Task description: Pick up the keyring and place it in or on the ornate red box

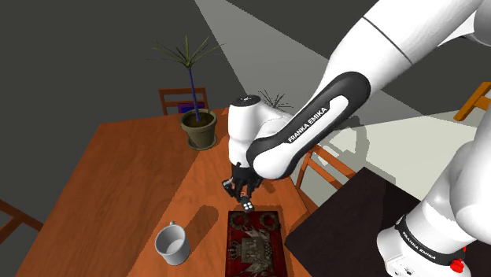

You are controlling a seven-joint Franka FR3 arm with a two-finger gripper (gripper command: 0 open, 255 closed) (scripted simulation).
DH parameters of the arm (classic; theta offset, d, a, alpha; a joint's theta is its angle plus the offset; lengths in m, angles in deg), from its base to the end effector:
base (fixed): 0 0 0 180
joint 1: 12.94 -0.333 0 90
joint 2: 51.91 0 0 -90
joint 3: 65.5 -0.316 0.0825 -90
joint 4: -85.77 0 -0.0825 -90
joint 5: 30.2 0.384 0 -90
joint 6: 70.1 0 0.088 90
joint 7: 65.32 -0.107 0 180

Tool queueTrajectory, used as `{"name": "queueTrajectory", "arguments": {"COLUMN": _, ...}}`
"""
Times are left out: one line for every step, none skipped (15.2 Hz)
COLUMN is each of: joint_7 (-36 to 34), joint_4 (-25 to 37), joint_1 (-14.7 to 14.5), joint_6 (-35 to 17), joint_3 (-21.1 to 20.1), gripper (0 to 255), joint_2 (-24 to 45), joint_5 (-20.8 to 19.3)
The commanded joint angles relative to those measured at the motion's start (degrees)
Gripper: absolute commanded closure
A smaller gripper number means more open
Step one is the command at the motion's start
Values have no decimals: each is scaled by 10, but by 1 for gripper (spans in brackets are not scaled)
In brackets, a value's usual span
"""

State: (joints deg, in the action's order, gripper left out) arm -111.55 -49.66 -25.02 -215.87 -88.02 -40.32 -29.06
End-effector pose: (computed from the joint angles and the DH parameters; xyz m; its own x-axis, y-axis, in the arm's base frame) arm 0.4179 0.2915 0.2478 0.9726 -0.2221 -0.0691 -0.2260 -0.9726 -0.0550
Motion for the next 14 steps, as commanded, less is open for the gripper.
{"name": "queueTrajectory", "arguments": {"joint_7": -15, "joint_4": -24, "joint_1": -10, "joint_6": -6, "joint_3": -12, "gripper": 255, "joint_2": -20, "joint_5": 10}}
{"name": "queueTrajectory", "arguments": {"joint_7": -24, "joint_4": -37, "joint_1": -17, "joint_6": -11, "joint_3": -19, "gripper": 255, "joint_2": -30, "joint_5": 17}}
{"name": "queueTrajectory", "arguments": {"joint_7": -33, "joint_4": -49, "joint_1": -23, "joint_6": -15, "joint_3": -27, "gripper": 255, "joint_2": -40, "joint_5": 23}}
{"name": "queueTrajectory", "arguments": {"joint_7": -42, "joint_4": -61, "joint_1": -30, "joint_6": -18, "joint_3": -34, "gripper": 255, "joint_2": -50, "joint_5": 30}}
{"name": "queueTrajectory", "arguments": {"joint_7": -51, "joint_4": -73, "joint_1": -37, "joint_6": -22, "joint_3": -42, "gripper": 255, "joint_2": -60, "joint_5": 36}}
{"name": "queueTrajectory", "arguments": {"joint_7": -61, "joint_4": -83, "joint_1": -44, "joint_6": -25, "joint_3": -50, "gripper": 255, "joint_2": -69, "joint_5": 43}}
{"name": "queueTrajectory", "arguments": {"joint_7": -71, "joint_4": -93, "joint_1": -52, "joint_6": -28, "joint_3": -58, "gripper": 255, "joint_2": -78, "joint_5": 51}}
{"name": "queueTrajectory", "arguments": {"joint_7": -81, "joint_4": -102, "joint_1": -60, "joint_6": -30, "joint_3": -66, "gripper": 255, "joint_2": -87, "joint_5": 58}}
{"name": "queueTrajectory", "arguments": {"joint_7": -91, "joint_4": -111, "joint_1": -68, "joint_6": -32, "joint_3": -75, "gripper": 255, "joint_2": -95, "joint_5": 65}}
{"name": "queueTrajectory", "arguments": {"joint_7": -107, "joint_4": -123, "joint_1": -80, "joint_6": -35, "joint_3": -88, "gripper": 255, "joint_2": -107, "joint_5": 76}}
{"name": "queueTrajectory", "arguments": {"joint_7": -111, "joint_4": -124, "joint_1": -80, "joint_6": -44, "joint_3": -87, "gripper": 255, "joint_2": -98, "joint_5": 69}}
{"name": "queueTrajectory", "arguments": {"joint_7": -116, "joint_4": -124, "joint_1": -80, "joint_6": -54, "joint_3": -86, "gripper": 255, "joint_2": -89, "joint_5": 62}}
{"name": "queueTrajectory", "arguments": {"joint_7": -121, "joint_4": -125, "joint_1": -81, "joint_6": -63, "joint_3": -84, "gripper": 255, "joint_2": -79, "joint_5": 54}}
{"name": "queueTrajectory", "arguments": {"joint_7": -127, "joint_4": -126, "joint_1": -81, "joint_6": -72, "joint_3": -83, "gripper": 255, "joint_2": -70, "joint_5": 45}}
